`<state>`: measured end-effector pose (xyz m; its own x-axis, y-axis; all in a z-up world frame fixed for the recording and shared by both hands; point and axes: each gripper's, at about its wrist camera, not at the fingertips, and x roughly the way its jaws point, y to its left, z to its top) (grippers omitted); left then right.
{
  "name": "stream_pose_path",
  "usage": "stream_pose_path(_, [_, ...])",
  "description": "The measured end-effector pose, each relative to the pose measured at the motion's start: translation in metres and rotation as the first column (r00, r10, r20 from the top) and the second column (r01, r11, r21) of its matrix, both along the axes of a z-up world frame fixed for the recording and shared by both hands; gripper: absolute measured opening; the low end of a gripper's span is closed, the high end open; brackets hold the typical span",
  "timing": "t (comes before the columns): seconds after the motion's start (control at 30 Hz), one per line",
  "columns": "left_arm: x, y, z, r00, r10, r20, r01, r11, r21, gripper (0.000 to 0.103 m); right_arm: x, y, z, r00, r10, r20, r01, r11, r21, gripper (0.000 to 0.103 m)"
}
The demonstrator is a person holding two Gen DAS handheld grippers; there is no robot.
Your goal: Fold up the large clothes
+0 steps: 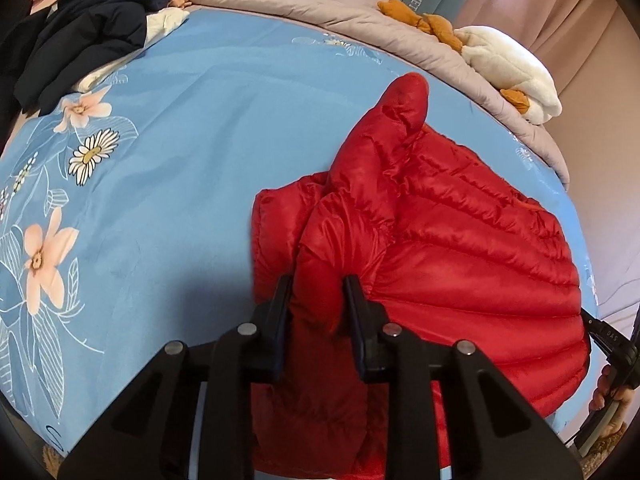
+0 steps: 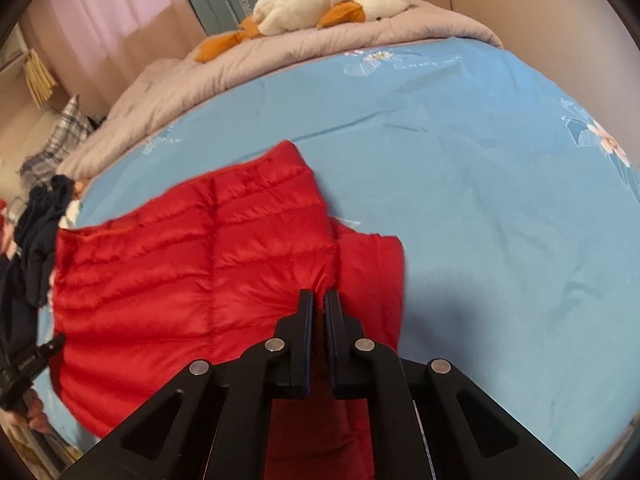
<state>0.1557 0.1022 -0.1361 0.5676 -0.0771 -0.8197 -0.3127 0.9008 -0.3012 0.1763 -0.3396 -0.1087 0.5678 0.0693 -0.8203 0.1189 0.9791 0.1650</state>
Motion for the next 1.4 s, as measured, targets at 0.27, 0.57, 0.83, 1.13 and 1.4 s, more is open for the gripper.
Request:
stream_pose_path(0.27, [-0.007, 0.007, 0.012, 0.999, 0.009, 0.037, -0.008, 1.000, -0.021, 0.056, -0.005, -0.003, 0.007, 1.000, -0.005, 0.021, 0.005, 1.000, 0.000, 0.005])
stream_pose_path(0.57, [-0.015, 0.007, 0.015, 0.997, -0.031, 0.077, 0.035, 0.998, -0.055, 0.094, -0.014, -0.021, 0.015, 0.998, -0.025, 0.058, 0.019, 0.995, 0.098, 0.068])
stream_pose_path(0.83, [-0.011, 0.005, -0.008, 0.998, -0.054, 0.043, 0.060, 0.987, -0.149, 0.096, -0.008, -0.016, -0.007, 1.000, 0.019, 0.002, -0.020, 0.989, 0.147, 0.079])
stream_pose_path(1.13, [0.000, -0.013, -0.018, 0.994, -0.104, 0.030, 0.108, 0.976, -0.188, 0.097, 0.005, -0.016, -0.028, 0.997, 0.069, -0.026, -0.060, 0.965, 0.256, 0.083])
stream_pose_path(1.4, [0.004, -0.016, -0.023, 0.995, -0.099, 0.015, 0.100, 0.974, -0.204, 0.090, 0.008, -0.027, -0.044, 0.994, 0.096, -0.051, -0.071, 0.928, 0.367, 0.093])
